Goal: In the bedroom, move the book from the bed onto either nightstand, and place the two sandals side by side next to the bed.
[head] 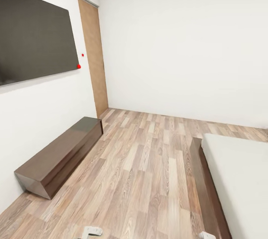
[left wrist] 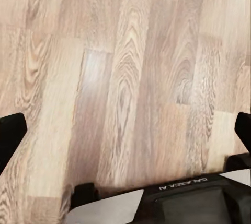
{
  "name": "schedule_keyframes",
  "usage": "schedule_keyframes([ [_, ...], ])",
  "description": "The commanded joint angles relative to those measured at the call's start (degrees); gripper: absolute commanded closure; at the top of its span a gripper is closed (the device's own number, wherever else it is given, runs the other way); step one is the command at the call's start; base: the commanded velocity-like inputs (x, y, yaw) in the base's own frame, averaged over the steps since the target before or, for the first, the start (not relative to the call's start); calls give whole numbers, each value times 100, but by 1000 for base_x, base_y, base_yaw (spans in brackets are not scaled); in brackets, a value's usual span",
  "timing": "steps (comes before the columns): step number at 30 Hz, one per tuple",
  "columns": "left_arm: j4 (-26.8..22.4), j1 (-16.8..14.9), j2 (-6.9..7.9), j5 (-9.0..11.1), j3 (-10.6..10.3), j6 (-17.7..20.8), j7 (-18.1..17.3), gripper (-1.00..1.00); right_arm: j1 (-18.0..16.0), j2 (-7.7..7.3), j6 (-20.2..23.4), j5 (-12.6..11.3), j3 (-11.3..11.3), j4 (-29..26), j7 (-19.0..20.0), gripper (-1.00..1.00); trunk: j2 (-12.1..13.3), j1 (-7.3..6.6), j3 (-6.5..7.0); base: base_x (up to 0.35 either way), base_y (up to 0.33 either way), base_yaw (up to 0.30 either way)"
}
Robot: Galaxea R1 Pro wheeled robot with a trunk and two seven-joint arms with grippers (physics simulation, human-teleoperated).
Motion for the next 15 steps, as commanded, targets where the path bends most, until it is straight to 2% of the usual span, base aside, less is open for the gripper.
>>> schedule_keyframes([
  [1, -1, 105, 5, -162, 54, -23, 16, -100, -6, 0, -3, 7, -44, 9, 24, -100, -6, 4, -7, 310, 0, -241],
  [6, -2, 290, 31, -481, 49, -32, 57, -100, -6, -1, -3, 4, -49, 13, 23, -100, -6, 4, -7, 285, 0, -238],
  [9, 3, 356, 22, -682, 42, -69, 72, -100, -6, 6, -3, 0, -39, 17, 23, -100, -6, 4, -7, 156, 0, -236],
  [15, 5, 370, 12, -703, 47, -84, 76, -100, -6, 8, -3, -2, -36, 18, 33, -100, -6, 4, -7, 33, 0, -212],
])
